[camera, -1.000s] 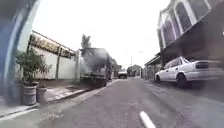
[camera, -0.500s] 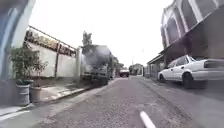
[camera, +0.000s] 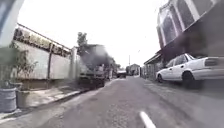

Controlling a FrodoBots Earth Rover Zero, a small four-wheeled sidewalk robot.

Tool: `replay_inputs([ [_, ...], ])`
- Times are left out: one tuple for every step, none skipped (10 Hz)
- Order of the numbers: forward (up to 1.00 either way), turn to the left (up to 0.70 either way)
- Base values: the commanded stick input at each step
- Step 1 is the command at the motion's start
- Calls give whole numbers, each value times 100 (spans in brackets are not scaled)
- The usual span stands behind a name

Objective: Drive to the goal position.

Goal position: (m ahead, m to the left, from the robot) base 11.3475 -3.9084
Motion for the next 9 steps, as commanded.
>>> replay_inputs([
  [50, -30],
  [50, -25],
  [50, -19],
  [50, -14],
  [50, -9],
  [50, -4],
  [50, 0],
  [50, 0],
  [50, -32],
])
